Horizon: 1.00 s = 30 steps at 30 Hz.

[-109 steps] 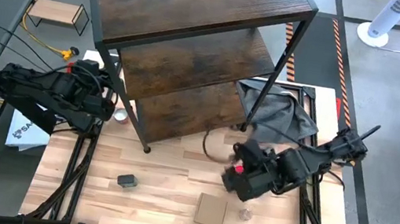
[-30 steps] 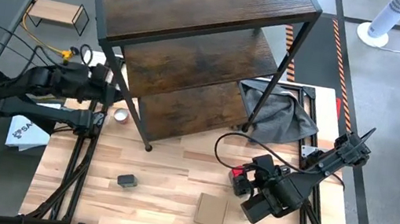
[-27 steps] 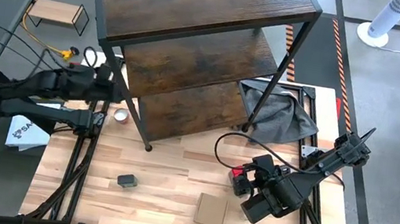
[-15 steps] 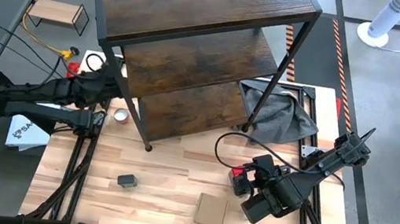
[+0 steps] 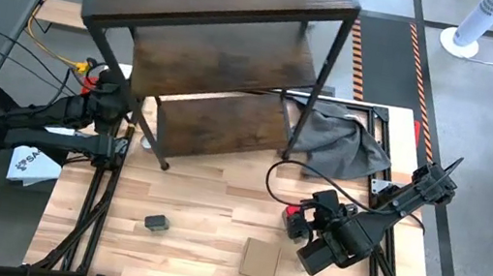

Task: Shelf spices
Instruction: Adjust the shelf

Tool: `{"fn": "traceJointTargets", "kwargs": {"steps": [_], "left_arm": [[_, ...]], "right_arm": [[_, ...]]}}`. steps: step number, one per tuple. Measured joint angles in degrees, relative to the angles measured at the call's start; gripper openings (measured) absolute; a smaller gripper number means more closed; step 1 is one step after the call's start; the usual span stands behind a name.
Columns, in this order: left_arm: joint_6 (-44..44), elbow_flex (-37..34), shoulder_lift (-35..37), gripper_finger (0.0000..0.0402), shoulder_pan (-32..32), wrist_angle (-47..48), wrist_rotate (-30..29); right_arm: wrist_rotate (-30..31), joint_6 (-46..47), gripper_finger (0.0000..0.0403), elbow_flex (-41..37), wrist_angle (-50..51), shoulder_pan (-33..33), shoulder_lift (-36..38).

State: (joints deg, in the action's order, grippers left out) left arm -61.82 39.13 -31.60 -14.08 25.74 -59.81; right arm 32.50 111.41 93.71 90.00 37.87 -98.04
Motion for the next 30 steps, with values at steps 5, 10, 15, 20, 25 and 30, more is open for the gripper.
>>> {"fn": "traceJointTargets", "kwargs": {"steps": [5,10,15,20,25,30], "left_arm": [[0.9,0.0,2.4,0.0000,-1.8,-0.7,2.6],[4.6,0.0,5.1,0.0000,-1.7,-1.8,9.5],[5.4,0.0,8.7,0.0000,-1.7,-2.1,13.2],[7.5,0.0,12.0,0.0000,-1.7,-2.1,13.1],[7.6,0.1,14.0,0.0000,-1.7,-1.7,13.6],[7.5,0.1,14.5,0.0000,-1.7,-1.7,15.1]], "right_arm": [[10.9,10.6,0.0327,0.0,0.0,-3.8,0.0],[20.9,9.5,0.0324,0.0,0.0,-15.2,0.1],[17.3,-7.2,0.0307,1.2,0.3,-20.8,4.4],[9.6,-21.6,0.0303,0.7,-0.2,-20.3,8.6],[23.2,-19.0,0.0302,0.3,0.1,-23.6,17.1],[34.6,-20.0,0.0302,3.7,0.1,-23.1,27.6]]}}
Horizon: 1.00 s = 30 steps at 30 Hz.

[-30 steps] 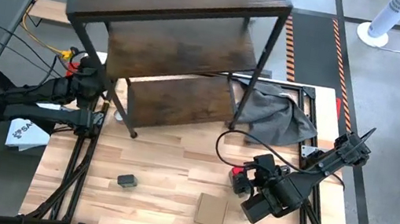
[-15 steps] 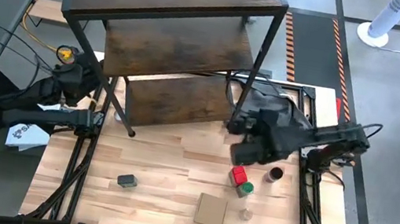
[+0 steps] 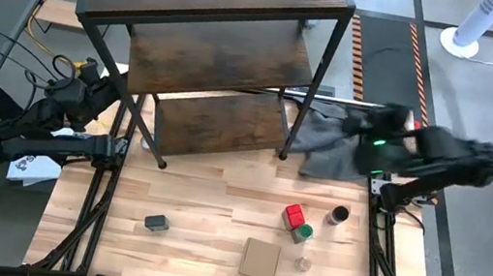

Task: Shelf spices
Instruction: Adjust the shelf

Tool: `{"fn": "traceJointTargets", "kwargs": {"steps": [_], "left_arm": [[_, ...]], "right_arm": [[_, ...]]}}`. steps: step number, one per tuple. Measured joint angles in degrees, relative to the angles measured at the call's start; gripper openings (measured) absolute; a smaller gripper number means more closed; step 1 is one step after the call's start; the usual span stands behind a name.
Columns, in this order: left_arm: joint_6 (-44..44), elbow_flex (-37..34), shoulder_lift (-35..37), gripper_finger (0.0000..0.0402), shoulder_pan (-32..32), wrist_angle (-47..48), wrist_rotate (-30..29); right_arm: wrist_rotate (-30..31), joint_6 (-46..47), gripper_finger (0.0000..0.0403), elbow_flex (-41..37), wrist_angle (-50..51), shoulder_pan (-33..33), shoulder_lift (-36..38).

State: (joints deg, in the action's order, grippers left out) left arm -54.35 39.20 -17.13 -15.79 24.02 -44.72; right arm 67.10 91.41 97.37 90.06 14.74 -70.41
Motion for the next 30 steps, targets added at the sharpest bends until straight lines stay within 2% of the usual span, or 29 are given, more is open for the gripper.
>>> {"fn": "traceJointTargets", "kwargs": {"steps": [3,4,6,10,13,17,21,27,30], "left_arm": [[-0.3,0.0,-0.2,0.0000,0.0,-0.3,0.4],[-0.5,0.0,-0.3,0.0000,0.0,-0.3,0.8],[-0.9,0.0,-0.3,0.0000,0.0,-0.3,1.1],[-1.4,0.0,-0.3,0.0000,0.0,-0.4,1.1],[-3.9,0.0,-0.3,0.0000,0.0,-0.4,2.0],[-5.0,0.0,-0.3,0.0000,0.0,-1.5,4.2],[-5.1,0.0,-0.3,0.0000,0.0,-3.3,5.9],[-5.1,0.0,-0.3,0.0000,0.0,-5.0,10.8],[-5.0,0.0,-0.3,0.0000,0.0,-5.0,12.4]], "right_arm": [[7.1,1.8,0.0302,0.9,-0.9,-0.9,5.6],[8.2,2.9,0.0302,0.9,-1.7,-2.0,7.3],[6.5,2.6,0.0302,0.9,-3.7,-4.6,10.5],[-7.4,-11.1,0.0302,0.9,-11.5,-10.6,14.6],[-18.2,-20.8,0.0302,0.8,-18.2,-15.6,14.8],[-30.1,-31.2,0.0302,0.8,-25.2,-23.3,12.1],[-40.1,-37.4,0.0302,0.7,-25.6,-33.6,8.2],[-70.9,-47.6,0.0302,0.7,-25.9,-53.4,1.0],[-80.5,-52.9,0.0302,0.7,-25.5,-59.4,-3.5]]}}
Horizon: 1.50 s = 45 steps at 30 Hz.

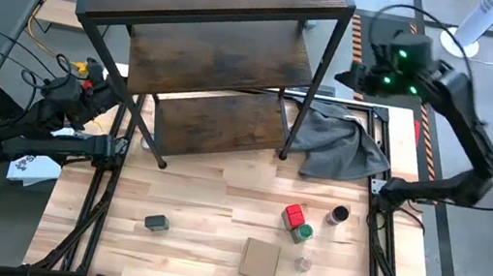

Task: Shelf spices
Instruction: Adjust the shelf

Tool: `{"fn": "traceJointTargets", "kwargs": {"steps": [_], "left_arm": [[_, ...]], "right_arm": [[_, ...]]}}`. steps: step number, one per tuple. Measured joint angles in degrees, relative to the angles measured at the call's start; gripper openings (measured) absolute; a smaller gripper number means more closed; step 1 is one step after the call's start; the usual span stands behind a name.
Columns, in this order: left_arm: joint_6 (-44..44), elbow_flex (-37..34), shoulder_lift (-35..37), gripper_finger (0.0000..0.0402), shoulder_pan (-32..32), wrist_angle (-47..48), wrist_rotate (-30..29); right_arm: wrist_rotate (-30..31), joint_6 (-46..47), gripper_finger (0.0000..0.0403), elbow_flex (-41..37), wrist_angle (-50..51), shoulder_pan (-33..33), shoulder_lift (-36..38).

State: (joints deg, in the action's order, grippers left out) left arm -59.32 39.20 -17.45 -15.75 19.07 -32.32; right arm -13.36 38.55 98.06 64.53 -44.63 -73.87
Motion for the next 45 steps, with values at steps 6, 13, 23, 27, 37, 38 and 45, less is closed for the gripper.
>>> {"fn": "traceJointTargets", "kwargs": {"steps": [6,13,23,27,37,38,45], "left_arm": [[3.1,0.0,0.0,0.0000,0.0,1.5,0.3],[2.2,0.0,-0.4,0.0000,0.0,7.1,-0.8],[3.7,0.0,-0.7,0.0000,0.0,8.2,-2.8],[4.0,0.0,-1.6,0.0000,0.0,9.2,-2.0],[4.0,0.0,-3.8,0.0000,0.0,11.3,-0.2],[4.0,0.0,-4.0,0.0000,0.0,11.3,0.0],[6.0,0.0,-8.2,0.0000,0.0,11.1,3.1]], "right_arm": [[-4.6,-5.0,0.0302,0.0,-1.5,-2.7,-7.8],[2.0,-9.7,0.0279,0.0,-4.0,4.0,-12.0],[6.9,-20.5,0.0016,0.0,5.2,6.0,-11.9],[4.8,-17.3,0.0003,-3.9,-3.5,8.0,-9.1],[-3.3,11.9,0.0000,-43.0,-51.3,13.4,13.3],[-3.1,14.6,0.0000,-46.4,-56.7,13.7,14.9],[-2.6,24.0,0.0000,-55.6,-83.2,13.4,13.9]]}}
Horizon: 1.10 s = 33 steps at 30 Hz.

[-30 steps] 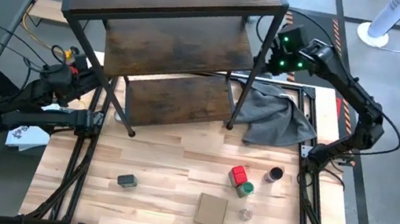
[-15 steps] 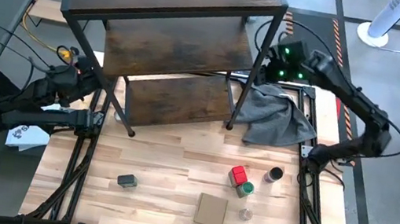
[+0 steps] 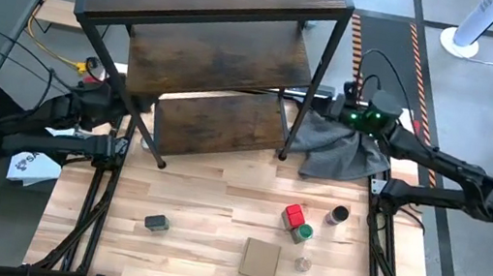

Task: Shelf spices
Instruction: Adjust the shelf

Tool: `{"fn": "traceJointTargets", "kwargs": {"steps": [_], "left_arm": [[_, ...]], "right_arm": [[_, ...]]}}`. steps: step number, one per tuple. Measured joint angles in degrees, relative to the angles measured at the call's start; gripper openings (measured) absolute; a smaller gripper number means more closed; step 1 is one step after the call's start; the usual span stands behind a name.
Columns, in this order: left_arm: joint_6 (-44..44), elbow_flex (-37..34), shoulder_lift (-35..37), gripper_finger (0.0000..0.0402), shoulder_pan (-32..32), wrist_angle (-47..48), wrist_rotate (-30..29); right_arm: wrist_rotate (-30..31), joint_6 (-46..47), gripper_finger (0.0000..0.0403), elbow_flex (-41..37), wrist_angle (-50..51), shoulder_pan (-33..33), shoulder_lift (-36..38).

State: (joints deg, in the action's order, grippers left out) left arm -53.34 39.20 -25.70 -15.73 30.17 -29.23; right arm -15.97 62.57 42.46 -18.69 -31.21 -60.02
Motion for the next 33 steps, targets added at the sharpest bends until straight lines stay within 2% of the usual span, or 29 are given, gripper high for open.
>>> {"fn": "traceJointTargets", "kwargs": {"steps": [4,9,13,15,19,24,33], "left_arm": [[-0.8,0.0,-2.8,0.0000,0.0,-0.1,0.5],[-2.1,0.0,-4.1,0.0000,0.0,-0.4,3.8],[-2.1,0.0,-3.6,0.0000,0.0,-0.7,7.3],[-2.1,0.0,-3.3,0.0000,0.0,-0.6,8.1],[-3.1,0.0,-2.5,0.0000,0.0,-0.2,8.2],[-3.6,0.0,-2.6,0.0000,0.5,-0.3,9.8],[-5.6,0.0,-4.2,0.0000,4.4,-0.8,10.3]], "right_arm": [[-4.5,-1.0,0.0000,1.8,-1.7,-0.7,-5.0],[-13.9,-3.9,0.0000,6.9,-1.7,-2.1,-9.7],[-24.5,-6.3,0.0000,9.2,-0.6,-1.2,-9.8],[-27.2,-6.6,0.0000,9.3,1.3,-0.7,-8.6],[-27.0,-9.3,0.0000,9.3,8.0,1.1,-4.6],[-23.0,-12.5,0.0000,9.3,17.7,3.5,1.1],[-16.0,-13.7,0.0000,9.3,21.3,7.6,5.7]]}}
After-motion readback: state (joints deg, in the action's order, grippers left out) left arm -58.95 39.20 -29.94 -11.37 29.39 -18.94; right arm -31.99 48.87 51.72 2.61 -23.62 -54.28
